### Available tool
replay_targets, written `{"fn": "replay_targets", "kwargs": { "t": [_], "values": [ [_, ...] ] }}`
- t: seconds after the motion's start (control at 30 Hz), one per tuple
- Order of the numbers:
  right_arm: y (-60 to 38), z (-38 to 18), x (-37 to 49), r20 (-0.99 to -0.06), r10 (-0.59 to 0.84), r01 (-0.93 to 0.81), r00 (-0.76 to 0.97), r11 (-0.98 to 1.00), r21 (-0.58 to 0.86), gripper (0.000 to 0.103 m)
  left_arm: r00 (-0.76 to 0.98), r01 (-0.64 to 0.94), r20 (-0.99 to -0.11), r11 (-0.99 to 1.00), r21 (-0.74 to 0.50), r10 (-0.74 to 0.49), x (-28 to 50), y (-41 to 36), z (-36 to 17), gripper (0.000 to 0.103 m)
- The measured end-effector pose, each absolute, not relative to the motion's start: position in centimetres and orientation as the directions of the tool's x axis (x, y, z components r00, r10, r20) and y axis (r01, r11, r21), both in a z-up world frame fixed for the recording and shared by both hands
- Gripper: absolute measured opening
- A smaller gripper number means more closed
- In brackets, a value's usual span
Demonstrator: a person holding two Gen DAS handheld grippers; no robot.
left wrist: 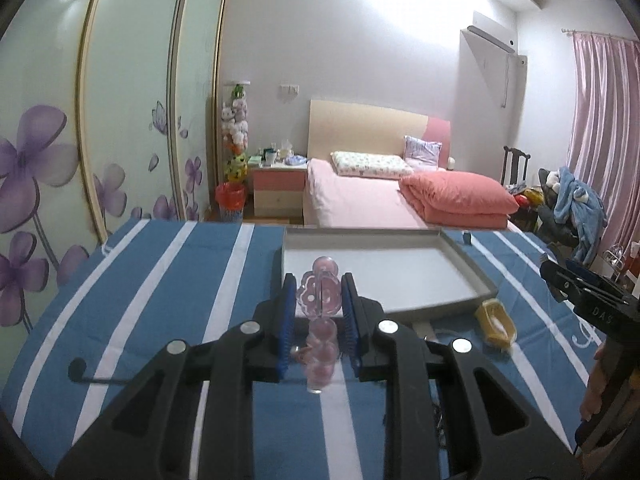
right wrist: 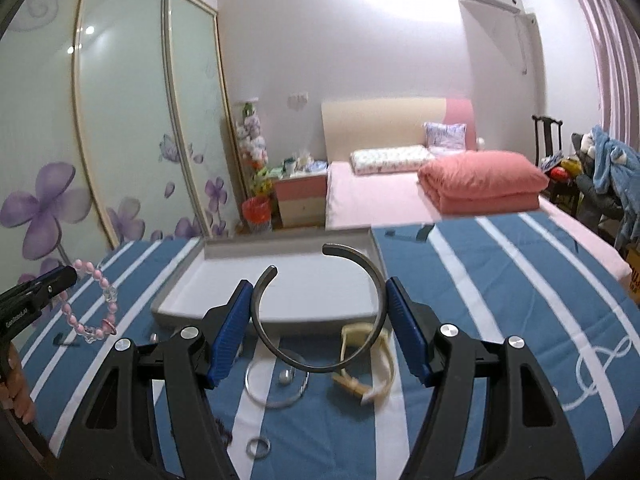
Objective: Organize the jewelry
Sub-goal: 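Lift the pink bracelet with the left tool while the right tool carries the cuff to the tray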
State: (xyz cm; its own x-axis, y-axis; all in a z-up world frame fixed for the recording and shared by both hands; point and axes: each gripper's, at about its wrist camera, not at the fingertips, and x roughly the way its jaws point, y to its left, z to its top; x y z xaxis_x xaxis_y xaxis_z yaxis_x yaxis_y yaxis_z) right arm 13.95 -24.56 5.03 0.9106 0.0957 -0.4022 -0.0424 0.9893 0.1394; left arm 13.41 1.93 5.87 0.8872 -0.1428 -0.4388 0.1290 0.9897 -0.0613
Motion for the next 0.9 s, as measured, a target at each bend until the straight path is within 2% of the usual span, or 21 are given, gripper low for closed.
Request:
{"fn": "replay_targets", "kwargs": {
  "t": [0.2, 0.37, 0.63, 0.9],
  "values": [
    [-24.1, 6.0, 16.2, -0.346, 0.067, -0.026, 0.936, 0.992, 0.121, 0.067, 0.906, 0.136, -0.396, 0.988, -0.068, -0.152, 15.8, 0.9, 7.2, 0.023],
    [-23.7, 5.5, 18.7, -0.339, 0.045, -0.014, 0.94, 0.996, 0.093, 0.067, 0.912, 0.139, -0.381, 0.989, -0.058, -0.151, 18.6, -0.7, 7.2, 0.023],
    [-23.7, 3.5, 24.2, -0.422, 0.051, -0.008, 0.905, 0.995, 0.103, 0.067, 0.898, 0.132, -0.416, 0.99, -0.054, -0.142, 24.1, -2.5, 5.2, 0.023],
    [-22.9, -0.2, 28.1, -0.589, 0.089, -0.026, 0.803, 0.993, 0.115, 0.068, 0.854, 0.137, -0.498, 0.988, -0.065, -0.151, 28.5, -3.1, 2.2, 0.023]
  ]
}}
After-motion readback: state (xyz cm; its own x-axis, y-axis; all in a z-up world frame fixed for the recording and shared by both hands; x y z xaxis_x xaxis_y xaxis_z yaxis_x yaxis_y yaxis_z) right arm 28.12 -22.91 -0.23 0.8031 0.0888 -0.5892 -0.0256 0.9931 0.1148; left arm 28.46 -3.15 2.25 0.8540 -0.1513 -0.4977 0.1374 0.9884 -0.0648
